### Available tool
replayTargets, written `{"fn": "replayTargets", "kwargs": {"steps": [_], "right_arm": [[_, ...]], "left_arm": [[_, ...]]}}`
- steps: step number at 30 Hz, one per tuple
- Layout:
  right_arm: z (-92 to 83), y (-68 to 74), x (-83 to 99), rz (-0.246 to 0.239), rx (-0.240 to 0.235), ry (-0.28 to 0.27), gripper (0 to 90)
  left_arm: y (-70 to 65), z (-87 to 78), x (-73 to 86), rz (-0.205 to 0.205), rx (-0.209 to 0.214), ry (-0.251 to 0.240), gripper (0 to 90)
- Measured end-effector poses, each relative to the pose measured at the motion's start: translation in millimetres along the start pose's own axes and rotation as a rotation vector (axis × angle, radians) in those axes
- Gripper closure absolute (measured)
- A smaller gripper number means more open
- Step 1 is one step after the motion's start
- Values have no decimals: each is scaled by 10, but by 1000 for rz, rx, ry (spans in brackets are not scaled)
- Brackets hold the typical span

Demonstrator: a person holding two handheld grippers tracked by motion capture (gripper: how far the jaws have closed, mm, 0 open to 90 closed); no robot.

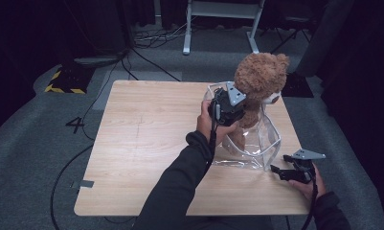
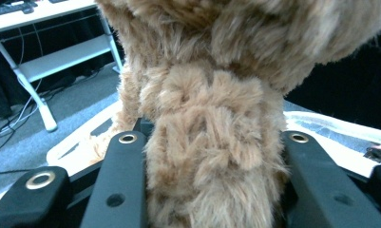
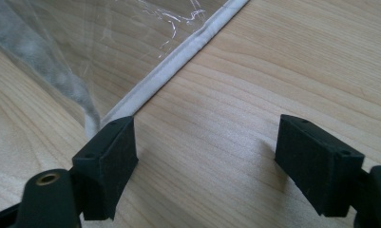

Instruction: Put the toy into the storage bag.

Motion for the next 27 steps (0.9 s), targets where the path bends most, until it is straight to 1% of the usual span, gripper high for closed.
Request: {"fn": "replayTargets", "kwargs": {"steps": [3,7,11,12,15,18,22,24,27], "right_arm": [[0,0,0,0,0,0,216],[0,0,0,0,0,0,216],[0,0,0,0,0,0,216],[0,0,0,0,0,0,216],[0,0,0,0,0,0,217],[0,0,0,0,-1,0,217],[0,0,0,0,0,0,217],[0,0,0,0,0,-1,217],[0,0,0,0,0,0,217]], "left_arm": [[17,20,43,-7,14,21,609],[48,53,99,-6,35,60,593],[59,84,144,-27,50,85,578],[55,92,151,-15,52,96,574],[33,107,165,-4,52,123,561],[-2,111,171,21,37,143,556],[-1,135,217,18,33,179,547],[19,137,236,14,33,198,531],[29,135,236,12,39,207,519]]}}
Point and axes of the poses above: each handheld gripper's, and its own axes: z roughly forward along the jaws, x roughly out of its underside, y roughly to its left, the point moved 1 cm from there along z, roughly forward along the jaws, and after that the axes turned 13 degrees about -y, right-handed, at the moved point
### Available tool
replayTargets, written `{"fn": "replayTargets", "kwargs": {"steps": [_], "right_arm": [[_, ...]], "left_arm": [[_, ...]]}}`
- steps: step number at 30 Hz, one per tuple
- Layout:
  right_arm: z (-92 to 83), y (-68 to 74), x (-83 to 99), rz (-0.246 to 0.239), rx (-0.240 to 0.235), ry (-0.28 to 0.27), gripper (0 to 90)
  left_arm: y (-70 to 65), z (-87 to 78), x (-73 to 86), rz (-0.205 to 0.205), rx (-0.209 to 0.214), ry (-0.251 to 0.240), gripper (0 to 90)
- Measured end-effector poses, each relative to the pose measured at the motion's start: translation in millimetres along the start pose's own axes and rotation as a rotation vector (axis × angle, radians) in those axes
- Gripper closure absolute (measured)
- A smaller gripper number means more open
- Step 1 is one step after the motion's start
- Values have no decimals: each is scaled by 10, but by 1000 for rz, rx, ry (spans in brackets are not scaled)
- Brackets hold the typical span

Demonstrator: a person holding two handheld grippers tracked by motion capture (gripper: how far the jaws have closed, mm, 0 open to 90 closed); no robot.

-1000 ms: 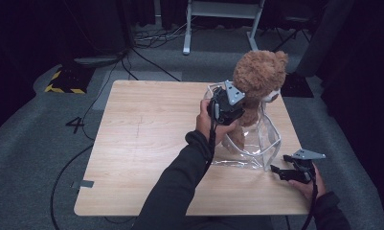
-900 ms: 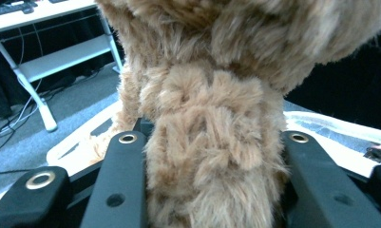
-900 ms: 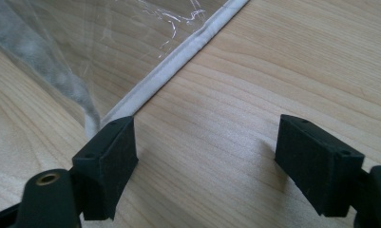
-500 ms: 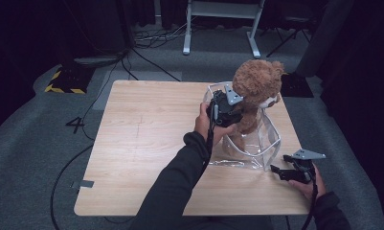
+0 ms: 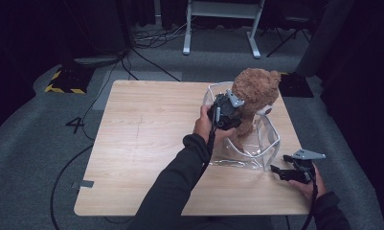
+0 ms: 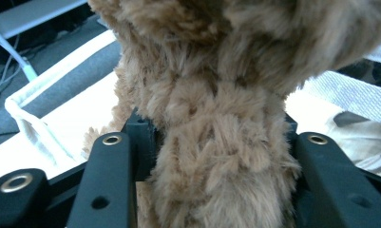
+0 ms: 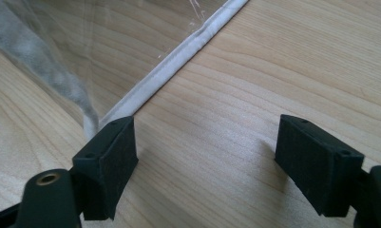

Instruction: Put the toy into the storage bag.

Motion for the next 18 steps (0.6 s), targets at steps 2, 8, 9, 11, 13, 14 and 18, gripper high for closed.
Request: {"fn": "replayTargets", "kwargs": {"steps": [2,8,9,11,13,14,18], "right_arm": [[0,0,0,0,0,0,217],[0,0,0,0,0,0,217],[0,0,0,0,0,0,217],[0,0,0,0,0,0,217],[0,0,0,0,0,0,217],[0,0,0,0,0,0,217],[0,0,0,0,0,0,217]], "left_arm": [[-2,-5,3,11,-4,5,514],[4,21,43,6,6,60,464],[5,30,58,8,9,72,461],[10,42,78,6,4,77,460],[18,54,93,7,-1,87,466],[21,62,100,3,4,94,470],[32,72,117,12,5,116,532]]}}
Point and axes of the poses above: each handheld gripper's, and its own axes: z roughly forward along the jaws, x roughly out of its underside, y roughly to its left, the point moved 1 cm from there along z, roughly forward along the jaws, and after that the axes turned 13 degrees about -y, right-handed, at the moved point
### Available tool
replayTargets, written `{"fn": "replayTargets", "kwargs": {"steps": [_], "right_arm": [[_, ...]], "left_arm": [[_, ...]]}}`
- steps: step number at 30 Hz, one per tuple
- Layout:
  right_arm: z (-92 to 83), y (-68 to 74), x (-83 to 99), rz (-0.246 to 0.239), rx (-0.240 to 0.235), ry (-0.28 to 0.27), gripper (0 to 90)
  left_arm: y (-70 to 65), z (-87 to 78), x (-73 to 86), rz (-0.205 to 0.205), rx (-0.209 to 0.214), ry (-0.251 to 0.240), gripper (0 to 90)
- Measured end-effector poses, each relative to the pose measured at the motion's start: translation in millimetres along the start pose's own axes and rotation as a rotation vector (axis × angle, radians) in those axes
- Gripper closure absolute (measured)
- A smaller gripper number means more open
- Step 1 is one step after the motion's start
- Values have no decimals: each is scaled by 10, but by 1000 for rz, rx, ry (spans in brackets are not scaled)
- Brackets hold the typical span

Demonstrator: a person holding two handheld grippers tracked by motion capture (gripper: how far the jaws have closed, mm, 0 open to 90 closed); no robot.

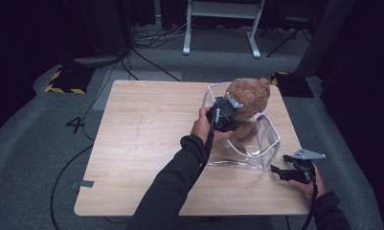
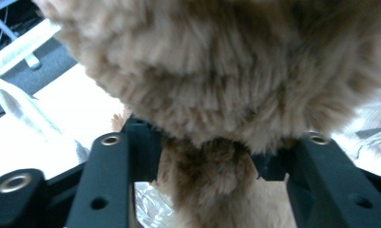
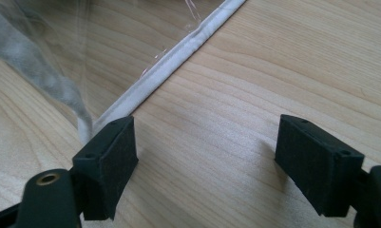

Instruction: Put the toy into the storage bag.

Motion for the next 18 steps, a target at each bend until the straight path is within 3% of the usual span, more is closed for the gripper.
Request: {"fn": "replayTargets", "kwargs": {"steps": [7,18], "right_arm": [[0,0,0,-1,0,0,217],[0,0,0,0,0,0,217]], "left_arm": [[56,-17,14,-11,8,26,542],[74,-17,13,-36,-13,49,458]]}}
Point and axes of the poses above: each handheld gripper's, and its own axes: z roughly forward along the jaws, x roughly out of its underside, y roughly to its left, the point moved 1 cm from there along z, roughly forward along the jaws, and after that the axes turned 13 degrees about -y, right-handed, at the moved point
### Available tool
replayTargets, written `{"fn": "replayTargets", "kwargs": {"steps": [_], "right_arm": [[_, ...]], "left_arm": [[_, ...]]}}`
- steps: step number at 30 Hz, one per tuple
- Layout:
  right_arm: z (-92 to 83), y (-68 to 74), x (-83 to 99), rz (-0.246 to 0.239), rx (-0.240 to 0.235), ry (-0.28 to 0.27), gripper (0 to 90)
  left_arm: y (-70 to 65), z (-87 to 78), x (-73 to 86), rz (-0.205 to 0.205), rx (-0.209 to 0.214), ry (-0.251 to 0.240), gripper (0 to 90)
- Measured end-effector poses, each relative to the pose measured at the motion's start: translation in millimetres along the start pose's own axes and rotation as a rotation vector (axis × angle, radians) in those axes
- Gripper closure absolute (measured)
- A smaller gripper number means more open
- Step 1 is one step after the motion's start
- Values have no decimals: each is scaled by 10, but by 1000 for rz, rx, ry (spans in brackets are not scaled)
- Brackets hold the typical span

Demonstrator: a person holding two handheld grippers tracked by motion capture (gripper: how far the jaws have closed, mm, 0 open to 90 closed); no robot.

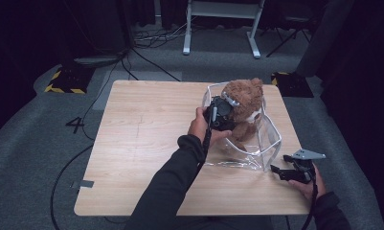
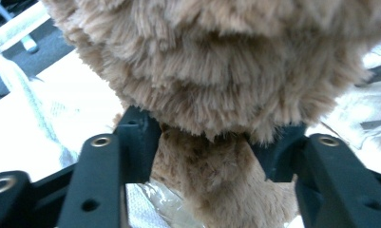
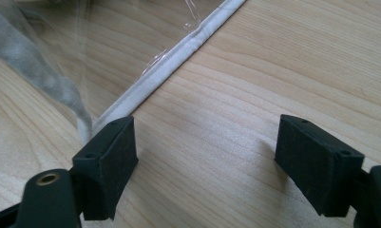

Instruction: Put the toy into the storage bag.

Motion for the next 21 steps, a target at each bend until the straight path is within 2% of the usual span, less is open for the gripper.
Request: {"fn": "replayTargets", "kwargs": {"steps": [2,6,8,13,17,21], "right_arm": [[0,0,0,0,0,0,217],[0,0,0,0,0,0,217],[0,0,0,-1,0,0,217],[0,0,0,0,0,0,217],[-1,2,0,3,1,1,217],[-1,2,0,3,1,1,217]], "left_arm": [[5,9,-5,7,1,8,418],[13,1,-4,3,-2,17,396],[11,0,-7,3,-8,23,342],[-26,3,-16,24,-5,34,313],[-32,-6,-20,23,-15,31,292],[-40,-16,-29,47,-11,26,276]]}}
Point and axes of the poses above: each handheld gripper's, and its own axes: z roughly forward along the jaws, x roughly out of its underside, y roughly to its left, the point moved 1 cm from there along z, roughly forward along the jaws, and after that the axes turned 13 degrees about -y, right-handed, at the moved point
